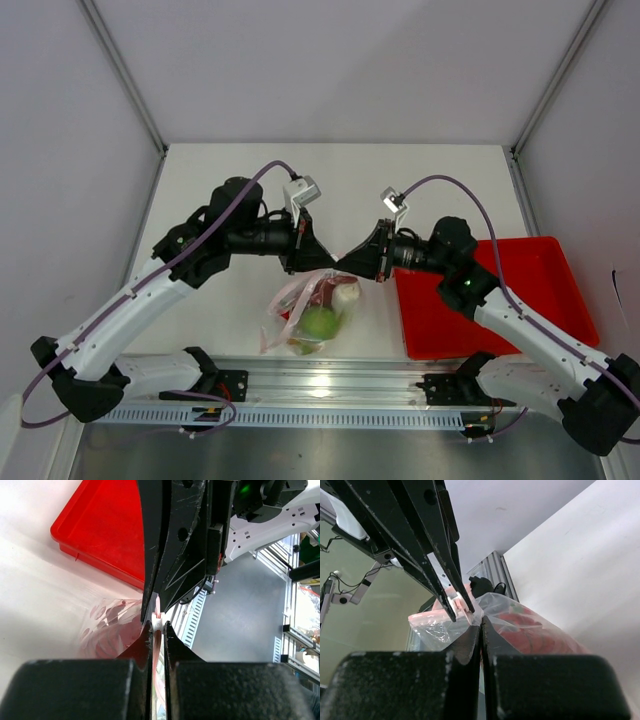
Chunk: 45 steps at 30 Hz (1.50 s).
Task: Place the food in the zip-top bag and seal the zipper
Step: Zip the zipper food storage bag at the center of the board.
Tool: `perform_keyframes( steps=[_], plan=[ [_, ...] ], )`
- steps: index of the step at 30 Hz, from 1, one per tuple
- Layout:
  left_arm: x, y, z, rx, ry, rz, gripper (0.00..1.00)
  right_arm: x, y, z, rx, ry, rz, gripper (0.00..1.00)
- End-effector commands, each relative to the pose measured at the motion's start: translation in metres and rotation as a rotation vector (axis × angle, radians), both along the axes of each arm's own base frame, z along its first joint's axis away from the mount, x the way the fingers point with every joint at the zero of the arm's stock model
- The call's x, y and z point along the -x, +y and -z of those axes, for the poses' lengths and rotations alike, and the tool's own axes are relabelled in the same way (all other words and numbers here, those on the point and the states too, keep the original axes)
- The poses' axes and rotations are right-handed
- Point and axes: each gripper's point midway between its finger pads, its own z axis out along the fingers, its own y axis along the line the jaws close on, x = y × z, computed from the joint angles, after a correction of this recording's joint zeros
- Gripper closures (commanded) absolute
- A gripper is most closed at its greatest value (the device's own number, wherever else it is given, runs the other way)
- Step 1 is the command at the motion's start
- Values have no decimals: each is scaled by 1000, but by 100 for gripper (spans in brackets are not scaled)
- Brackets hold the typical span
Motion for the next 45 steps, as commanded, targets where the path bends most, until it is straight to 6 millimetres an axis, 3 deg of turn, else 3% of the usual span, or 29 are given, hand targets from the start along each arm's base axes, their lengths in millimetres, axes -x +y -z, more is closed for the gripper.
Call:
perform_keyframes(
  steps=[1,3,7,9,10,11,16,18,20,23,27,29,30,32,37,45],
  plan=[
    [17,10,-14,8,0,39,99,-7,2,-27,-54,-90,-7,100],
    [15,9,-15,2,-6,40,99,7,7,-17,2,-128,-126,97],
    [11,4,-25,7,-23,53,99,20,3,-5,91,-158,-226,70],
    [9,1,-28,7,-28,63,99,27,2,-12,98,-218,-299,68],
    [9,0,-29,8,-27,69,99,29,2,0,146,-156,-325,67],
    [9,-1,-28,5,-23,74,99,29,3,-8,145,-176,-339,68],
    [9,-5,-24,-5,3,95,99,34,5,-5,150,-164,-456,74],
    [9,-6,-24,-6,4,95,99,32,7,0,155,-137,-485,82],
    [8,-5,-23,-7,6,93,99,35,8,5,153,-120,-526,100],
    [7,-6,-21,-13,8,92,99,37,7,5,144,-108,-540,100],
    [4,-8,-15,-34,30,83,99,30,12,-11,111,-165,-445,100],
    [2,-6,-11,-53,44,62,99,14,15,-16,106,-139,-299,100],
    [1,-5,-9,-62,48,52,99,10,13,-34,51,-203,-248,100],
    [-3,0,-4,-87,51,12,99,-10,11,-41,40,-180,-112,100],
    [1,7,7,-121,80,-8,99,-20,5,-66,-29,-164,26,100],
    [3,17,7,-132,80,-54,99,-38,0,-57,-19,-110,149,100]
  ],
)
